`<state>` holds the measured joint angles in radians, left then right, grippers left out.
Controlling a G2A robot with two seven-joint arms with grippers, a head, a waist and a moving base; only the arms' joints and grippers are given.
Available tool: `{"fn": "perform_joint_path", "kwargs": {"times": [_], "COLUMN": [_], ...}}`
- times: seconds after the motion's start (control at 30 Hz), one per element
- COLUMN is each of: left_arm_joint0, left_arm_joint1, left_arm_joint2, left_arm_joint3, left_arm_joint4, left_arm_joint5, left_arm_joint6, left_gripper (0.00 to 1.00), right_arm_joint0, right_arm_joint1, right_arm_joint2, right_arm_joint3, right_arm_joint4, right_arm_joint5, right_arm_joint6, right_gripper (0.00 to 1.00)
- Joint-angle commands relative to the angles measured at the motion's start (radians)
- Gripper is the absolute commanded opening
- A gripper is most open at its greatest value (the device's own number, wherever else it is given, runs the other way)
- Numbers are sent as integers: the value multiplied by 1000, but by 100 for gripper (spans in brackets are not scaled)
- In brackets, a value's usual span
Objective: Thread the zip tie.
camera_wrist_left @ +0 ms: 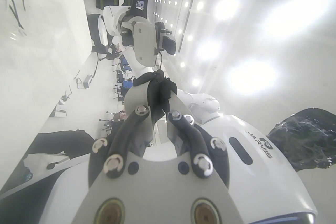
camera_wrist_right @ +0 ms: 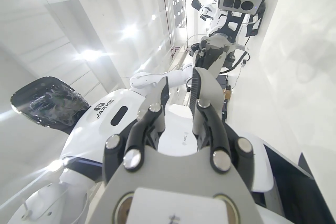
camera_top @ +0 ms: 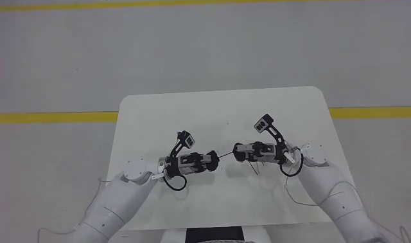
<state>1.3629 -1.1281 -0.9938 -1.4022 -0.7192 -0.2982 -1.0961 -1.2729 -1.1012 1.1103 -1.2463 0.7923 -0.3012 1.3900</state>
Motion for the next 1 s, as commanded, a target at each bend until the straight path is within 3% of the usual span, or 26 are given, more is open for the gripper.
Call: {"fn": "perform_joint_path", "kwargs": {"times": [0.0,0.5,0.77,0.97], "left_arm_joint0": [0,0,0,0], "left_arm_joint1": [0,0,0,0], "left_arm_joint2": [0,0,0,0], "left_arm_joint3": [0,0,0,0], "left_arm_joint4": [0,0,0,0], "left_arm_joint5": [0,0,0,0], "left_arm_joint6": [0,0,0,0], "left_gripper": [0,0,0,0], "right_arm_joint0": [4,18,20,22], "right_arm_joint1": [1,15,23,26], "right_arm_joint2": [-5,-40,-43,-46], "right_arm_joint3": [3,7,15,20], "right_arm_joint4": [-1,0,14,19], "right_arm_joint5": [2,-1,-12,-16], "right_arm_joint6": [0,0,0,0], "right_gripper": [10,5,11,9]}}
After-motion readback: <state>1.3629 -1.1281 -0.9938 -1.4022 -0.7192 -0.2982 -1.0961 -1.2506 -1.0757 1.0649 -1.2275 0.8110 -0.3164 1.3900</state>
